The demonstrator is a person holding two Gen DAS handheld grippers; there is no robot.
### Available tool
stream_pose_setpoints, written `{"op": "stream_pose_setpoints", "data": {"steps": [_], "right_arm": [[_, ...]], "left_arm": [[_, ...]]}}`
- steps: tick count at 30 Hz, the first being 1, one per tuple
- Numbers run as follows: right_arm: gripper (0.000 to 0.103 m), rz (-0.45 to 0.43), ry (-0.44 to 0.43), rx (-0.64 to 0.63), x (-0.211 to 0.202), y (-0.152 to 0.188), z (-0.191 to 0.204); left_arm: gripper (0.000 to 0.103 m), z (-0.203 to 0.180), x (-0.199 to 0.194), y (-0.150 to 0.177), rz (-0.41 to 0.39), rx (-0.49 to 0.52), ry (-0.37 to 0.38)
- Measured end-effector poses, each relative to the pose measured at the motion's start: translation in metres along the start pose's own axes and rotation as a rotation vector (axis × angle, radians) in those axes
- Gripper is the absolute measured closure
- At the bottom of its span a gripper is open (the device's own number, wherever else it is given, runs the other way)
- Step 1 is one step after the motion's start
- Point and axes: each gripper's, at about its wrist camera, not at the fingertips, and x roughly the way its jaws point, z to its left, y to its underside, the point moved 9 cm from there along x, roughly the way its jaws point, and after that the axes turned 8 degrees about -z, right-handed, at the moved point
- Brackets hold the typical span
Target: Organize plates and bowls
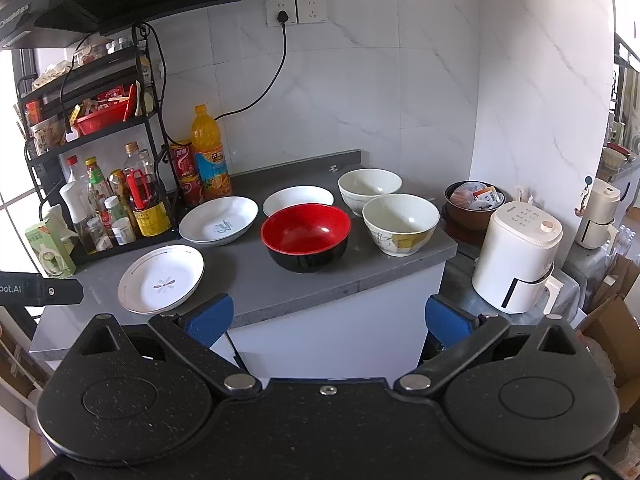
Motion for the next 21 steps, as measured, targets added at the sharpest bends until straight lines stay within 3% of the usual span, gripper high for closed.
{"op": "stream_pose_setpoints", "data": {"steps": [21], "right_arm": [[0.000,-0.007,-0.032,-0.014,-0.0090,-0.0008,0.0001]], "left_arm": [[0.001,-0.0016,-0.0043,-0.0015,-0.018,-0.004,-0.021]]}}
